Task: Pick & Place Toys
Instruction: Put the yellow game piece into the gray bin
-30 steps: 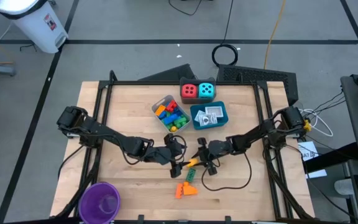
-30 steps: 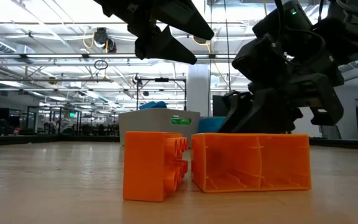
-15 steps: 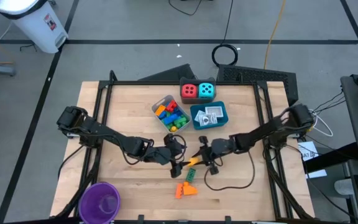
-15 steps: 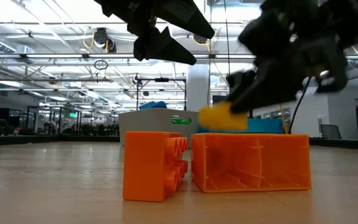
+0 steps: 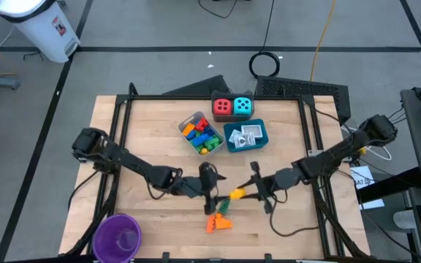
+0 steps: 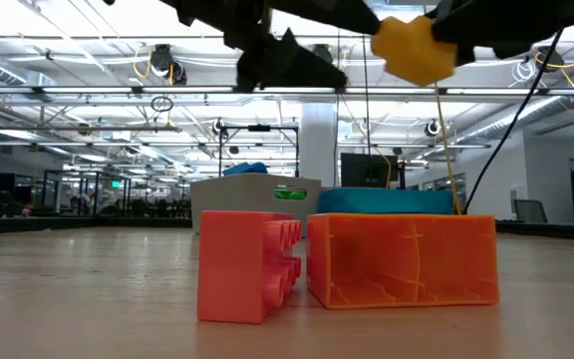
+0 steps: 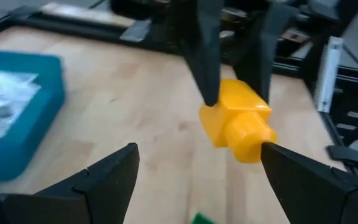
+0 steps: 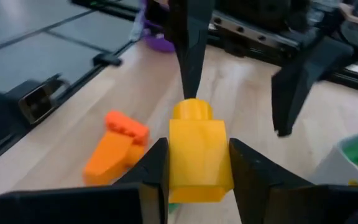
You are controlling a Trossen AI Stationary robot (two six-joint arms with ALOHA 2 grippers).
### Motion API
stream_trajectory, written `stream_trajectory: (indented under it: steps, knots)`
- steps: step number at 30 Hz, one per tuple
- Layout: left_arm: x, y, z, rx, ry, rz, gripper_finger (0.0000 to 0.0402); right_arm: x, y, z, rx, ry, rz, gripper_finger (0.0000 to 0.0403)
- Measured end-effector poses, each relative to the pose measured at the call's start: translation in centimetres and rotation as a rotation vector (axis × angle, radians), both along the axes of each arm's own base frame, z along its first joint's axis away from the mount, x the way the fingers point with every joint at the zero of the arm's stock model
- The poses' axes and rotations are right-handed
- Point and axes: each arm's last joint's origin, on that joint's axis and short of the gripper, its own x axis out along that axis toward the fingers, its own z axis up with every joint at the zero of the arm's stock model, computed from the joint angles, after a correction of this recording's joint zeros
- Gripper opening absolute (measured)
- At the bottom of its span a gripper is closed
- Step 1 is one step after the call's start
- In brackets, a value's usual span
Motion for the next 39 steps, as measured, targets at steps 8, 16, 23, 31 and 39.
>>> stream_trajectory:
  steps: [8, 16, 23, 31, 39]
  knots:
    - [0.8, -0.6, -1.1, 0.114, -0.045, -0.084, 0.0344, -0.1, 0.3, -0.4, -0.039, 0.022, 0.009, 0.0092]
    - [1.1, -0.7, -0.3, 0.099, -0.117, -0.126, 0.0344, 0.2, 0.3, 0.4, -0.003, -0.05, -0.022, 0.0091]
    - [1.1, -0.5, -0.3, 0.096, -0.113, -0.09, 0.0344, 0.2, 0.3, 0.7, 0.015, -0.08, -0.02, 0.0091]
    - [1.2, -0.4, -0.3, 0.093, -0.122, -0.086, 0.0308, 0.4, 0.4, 0.4, 0.011, -0.069, -0.017, 0.0091]
    - [1.4, 0.3, -0.3, 0.044, -0.118, -0.065, 0.0138, 0.4, 0.3, 0.2, 0.011, -0.062, -0.043, 0.0101]
